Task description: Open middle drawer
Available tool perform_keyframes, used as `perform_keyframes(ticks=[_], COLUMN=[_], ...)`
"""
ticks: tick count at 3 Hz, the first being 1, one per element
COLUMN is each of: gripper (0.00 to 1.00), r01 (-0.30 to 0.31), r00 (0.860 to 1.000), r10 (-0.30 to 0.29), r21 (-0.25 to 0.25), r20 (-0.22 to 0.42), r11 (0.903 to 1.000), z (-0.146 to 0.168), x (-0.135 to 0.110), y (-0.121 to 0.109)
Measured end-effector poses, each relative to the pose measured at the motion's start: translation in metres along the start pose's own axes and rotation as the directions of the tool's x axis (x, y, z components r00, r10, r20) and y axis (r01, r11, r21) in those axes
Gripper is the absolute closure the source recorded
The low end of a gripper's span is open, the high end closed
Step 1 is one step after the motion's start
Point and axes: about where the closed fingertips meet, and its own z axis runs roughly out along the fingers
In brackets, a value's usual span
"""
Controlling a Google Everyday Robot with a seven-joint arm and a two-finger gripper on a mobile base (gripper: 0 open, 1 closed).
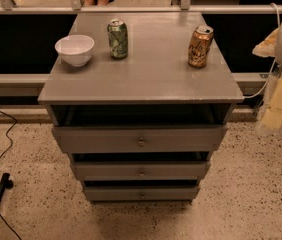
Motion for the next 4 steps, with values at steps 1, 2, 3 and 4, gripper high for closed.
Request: perform_keyframes(ticks=[1,2,3,4], gripper=[0.0,0.0,0.0,0.0], r01=[0.0,0.007,0.055,0.053], r00=[1.0,1.0,0.993,0.993], r10=[0.0,-0.007,-0.052,-0.051], r21=[0.0,0.0,-0.028,-0.019], r20=[0.0,0.025,0.106,0.106], r11=[1.0,1.0,0.9981,0.9984], z=[0.0,0.032,0.092,0.117], x=[0.0,-0.002,-0.001,0.01], y=[0.0,-0.001,0.028,0.039])
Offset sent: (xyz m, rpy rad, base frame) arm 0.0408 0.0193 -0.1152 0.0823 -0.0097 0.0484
